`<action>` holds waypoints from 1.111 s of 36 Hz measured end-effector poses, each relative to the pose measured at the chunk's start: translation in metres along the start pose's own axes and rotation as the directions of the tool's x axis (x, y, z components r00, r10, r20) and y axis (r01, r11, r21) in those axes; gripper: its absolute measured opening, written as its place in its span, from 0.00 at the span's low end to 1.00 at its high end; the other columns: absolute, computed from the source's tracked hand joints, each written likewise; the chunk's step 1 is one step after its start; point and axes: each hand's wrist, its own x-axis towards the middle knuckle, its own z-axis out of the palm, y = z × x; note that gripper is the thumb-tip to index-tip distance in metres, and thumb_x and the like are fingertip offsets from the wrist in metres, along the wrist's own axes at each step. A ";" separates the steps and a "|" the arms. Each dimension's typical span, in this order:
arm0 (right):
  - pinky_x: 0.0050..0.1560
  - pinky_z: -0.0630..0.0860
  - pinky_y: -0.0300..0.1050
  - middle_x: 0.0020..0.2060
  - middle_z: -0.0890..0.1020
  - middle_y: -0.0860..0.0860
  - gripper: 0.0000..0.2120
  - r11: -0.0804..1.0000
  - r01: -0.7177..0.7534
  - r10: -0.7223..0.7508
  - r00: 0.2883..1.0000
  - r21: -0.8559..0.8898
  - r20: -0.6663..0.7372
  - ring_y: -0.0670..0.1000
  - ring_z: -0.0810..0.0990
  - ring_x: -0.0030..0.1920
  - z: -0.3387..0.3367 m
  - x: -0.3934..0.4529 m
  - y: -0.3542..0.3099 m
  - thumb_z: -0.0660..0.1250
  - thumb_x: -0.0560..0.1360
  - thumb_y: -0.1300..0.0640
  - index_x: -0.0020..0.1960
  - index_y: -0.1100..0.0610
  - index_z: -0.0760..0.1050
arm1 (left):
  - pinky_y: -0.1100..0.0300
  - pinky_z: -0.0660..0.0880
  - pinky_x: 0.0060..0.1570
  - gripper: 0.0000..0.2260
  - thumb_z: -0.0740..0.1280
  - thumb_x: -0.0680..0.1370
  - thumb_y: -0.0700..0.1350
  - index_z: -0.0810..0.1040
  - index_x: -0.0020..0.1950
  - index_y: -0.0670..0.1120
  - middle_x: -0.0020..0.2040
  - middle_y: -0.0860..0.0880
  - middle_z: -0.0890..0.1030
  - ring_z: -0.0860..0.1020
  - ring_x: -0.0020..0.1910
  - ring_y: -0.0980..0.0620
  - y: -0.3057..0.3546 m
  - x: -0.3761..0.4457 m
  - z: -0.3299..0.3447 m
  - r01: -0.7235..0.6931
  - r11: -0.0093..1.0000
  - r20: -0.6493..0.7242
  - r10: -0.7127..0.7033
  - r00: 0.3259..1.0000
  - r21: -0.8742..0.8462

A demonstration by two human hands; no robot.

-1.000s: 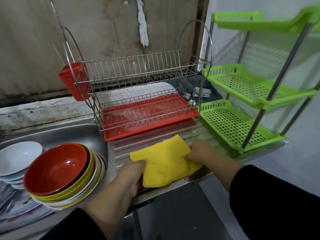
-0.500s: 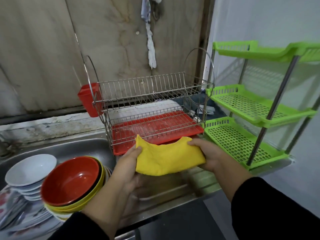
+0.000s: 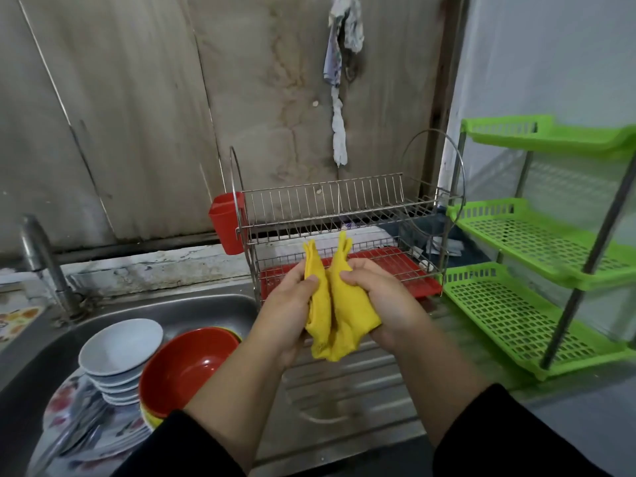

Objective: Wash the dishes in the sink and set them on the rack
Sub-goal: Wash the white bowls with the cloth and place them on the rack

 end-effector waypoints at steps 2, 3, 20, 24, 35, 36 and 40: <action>0.40 0.71 0.48 0.36 0.76 0.54 0.07 1.000 0.016 -0.015 0.998 -0.012 0.062 0.52 0.75 0.37 0.009 0.000 0.003 0.59 0.78 0.64 0.42 0.57 0.70 | 0.47 0.76 0.52 0.14 0.56 0.82 0.41 0.74 0.65 0.50 0.51 0.46 0.84 0.81 0.51 0.46 0.000 -0.002 0.001 -0.027 0.999 0.020 0.026 0.999 0.033; 0.40 0.71 0.48 0.36 0.76 0.54 0.07 1.000 0.017 -0.017 0.996 -0.006 0.087 0.52 0.75 0.37 0.012 -0.001 0.004 0.58 0.79 0.63 0.42 0.58 0.70 | 0.48 0.76 0.53 0.15 0.56 0.82 0.41 0.74 0.66 0.50 0.52 0.46 0.84 0.81 0.52 0.46 0.000 -0.002 0.000 -0.034 0.999 0.013 0.033 0.999 0.041; 0.28 0.72 0.37 0.70 0.66 0.46 0.23 0.961 0.042 0.044 0.953 -0.274 0.300 0.46 0.74 0.29 0.048 0.001 -0.002 0.50 0.73 0.78 0.46 0.59 0.80 | 0.52 0.78 0.43 0.17 0.55 0.78 0.33 0.75 0.60 0.47 0.45 0.44 0.84 0.81 0.42 0.47 0.012 -0.020 -0.040 -0.038 0.985 -0.018 0.036 0.999 -0.167; 0.28 0.71 0.38 0.43 0.76 0.50 0.15 0.969 0.057 -0.036 0.995 -0.239 0.093 0.45 0.71 0.28 0.063 0.009 0.008 0.55 0.77 0.70 0.48 0.55 0.77 | 0.50 0.76 0.45 0.15 0.55 0.78 0.34 0.77 0.56 0.47 0.43 0.45 0.85 0.81 0.45 0.44 0.024 -0.027 -0.067 -0.032 0.969 -0.074 0.015 0.997 -0.246; 0.44 0.81 0.47 0.50 0.84 0.56 0.12 0.971 -0.204 0.178 0.965 0.122 0.192 0.53 0.83 0.48 0.135 0.017 0.054 0.65 0.76 0.57 0.57 0.61 0.76 | 0.52 0.76 0.43 0.11 0.55 0.79 0.37 0.76 0.51 0.46 0.40 0.45 0.84 0.80 0.42 0.44 0.046 -0.037 -0.140 -0.088 0.969 -0.230 0.034 0.972 -0.229; 0.44 0.82 0.48 0.51 0.84 0.58 0.13 0.948 -0.252 0.208 0.954 0.194 0.218 0.54 0.84 0.48 0.153 0.022 0.058 0.65 0.75 0.58 0.58 0.62 0.76 | 0.52 0.76 0.43 0.11 0.55 0.79 0.37 0.76 0.51 0.46 0.42 0.44 0.84 0.80 0.42 0.44 0.051 -0.038 -0.158 -0.078 0.978 -0.236 0.031 0.971 -0.196; 0.38 0.82 0.49 0.52 0.82 0.61 0.21 0.825 -0.400 0.283 0.904 0.399 0.321 0.57 0.84 0.43 0.183 0.028 0.062 0.66 0.68 0.56 0.60 0.63 0.76 | 0.51 0.78 0.46 0.15 0.57 0.78 0.35 0.75 0.61 0.45 0.53 0.43 0.82 0.81 0.51 0.43 0.061 -0.035 -0.190 -0.082 0.995 -0.239 0.068 0.969 -0.049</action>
